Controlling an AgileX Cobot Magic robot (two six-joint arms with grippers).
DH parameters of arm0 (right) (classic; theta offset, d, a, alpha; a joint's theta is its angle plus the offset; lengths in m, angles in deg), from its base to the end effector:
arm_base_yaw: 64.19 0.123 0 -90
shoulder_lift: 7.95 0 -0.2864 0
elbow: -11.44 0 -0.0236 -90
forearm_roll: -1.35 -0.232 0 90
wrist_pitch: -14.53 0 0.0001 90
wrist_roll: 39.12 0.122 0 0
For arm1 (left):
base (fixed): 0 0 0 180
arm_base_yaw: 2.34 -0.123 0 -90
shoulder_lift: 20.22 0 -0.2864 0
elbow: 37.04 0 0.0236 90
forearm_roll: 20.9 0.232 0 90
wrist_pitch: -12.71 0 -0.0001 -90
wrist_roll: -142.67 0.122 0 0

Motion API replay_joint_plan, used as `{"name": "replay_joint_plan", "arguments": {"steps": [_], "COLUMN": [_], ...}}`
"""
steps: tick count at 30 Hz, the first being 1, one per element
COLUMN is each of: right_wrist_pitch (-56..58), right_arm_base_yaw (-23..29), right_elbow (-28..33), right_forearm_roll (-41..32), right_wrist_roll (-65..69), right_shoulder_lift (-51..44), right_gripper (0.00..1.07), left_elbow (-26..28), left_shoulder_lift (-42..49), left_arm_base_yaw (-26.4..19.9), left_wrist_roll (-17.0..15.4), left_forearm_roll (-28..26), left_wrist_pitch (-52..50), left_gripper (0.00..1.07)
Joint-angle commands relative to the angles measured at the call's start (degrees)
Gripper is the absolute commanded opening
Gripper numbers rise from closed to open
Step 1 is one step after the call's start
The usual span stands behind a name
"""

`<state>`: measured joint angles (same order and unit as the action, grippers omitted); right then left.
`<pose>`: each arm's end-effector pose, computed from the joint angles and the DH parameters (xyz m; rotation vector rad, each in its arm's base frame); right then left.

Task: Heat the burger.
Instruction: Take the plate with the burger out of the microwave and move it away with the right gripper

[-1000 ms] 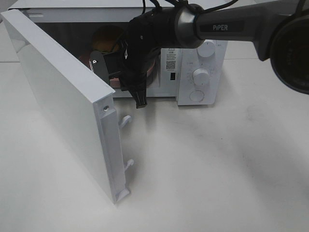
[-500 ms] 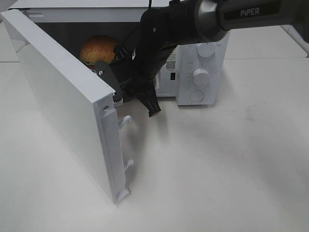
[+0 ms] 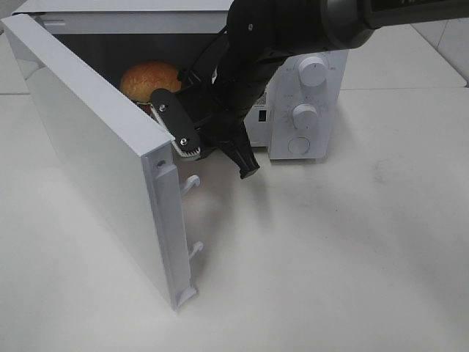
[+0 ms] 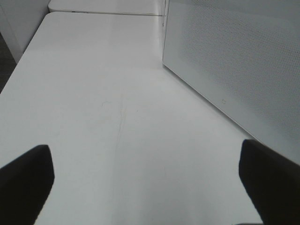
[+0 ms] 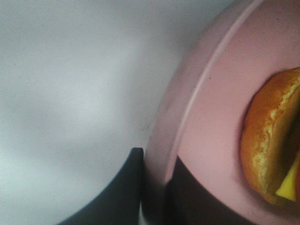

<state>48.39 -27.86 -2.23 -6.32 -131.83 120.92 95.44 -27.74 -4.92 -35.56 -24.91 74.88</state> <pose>0.3673 0.2814 0.1644 -2.3023 1.2280 -0.2196 0.0013 -0.0075 0.2571 -0.0092 2.0439 -0.0363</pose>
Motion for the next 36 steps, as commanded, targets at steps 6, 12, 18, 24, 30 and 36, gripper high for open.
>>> {"name": "replay_joint_plan", "arguments": {"steps": [6,12,18,24,30,36], "right_wrist_pitch": [-0.46,-1.6,-2.29,-4.53,-7.39,-11.17], "right_arm_base_yaw": [0.0,-0.63,-1.32,-1.32,-1.32,-1.26], "right_elbow": [5.56,11.0,15.41,20.63,27.96,34.26], "right_forearm_roll": [-0.23,-0.23,-0.17,0.0,0.0,0.06], "right_wrist_roll": [-1.78,-2.64,-2.75,-2.75,-2.75,-2.75], "right_shoulder_lift": [-5.33,-9.4,-12.78,-17.07,-22.0,-26.18], "right_gripper": [0.0,0.0,0.0,0.0,0.0,0.0], "left_elbow": [-0.11,-0.11,-0.11,-0.11,-0.11,-0.11], "left_shoulder_lift": [0.92,0.92,0.92,0.92,0.92,0.92], "left_arm_base_yaw": [0.11,0.11,0.11,0.11,0.11,0.11], "left_wrist_roll": [-0.06,-0.06,-0.06,-0.06,-0.06,-0.06], "left_forearm_roll": [0.0,0.0,0.0,0.0,0.0,0.0], "left_wrist_pitch": [-0.74,-0.74,-0.74,-0.74,-0.74,-0.74], "left_gripper": [1.0,1.0,1.0,1.0,1.0,1.0]}}
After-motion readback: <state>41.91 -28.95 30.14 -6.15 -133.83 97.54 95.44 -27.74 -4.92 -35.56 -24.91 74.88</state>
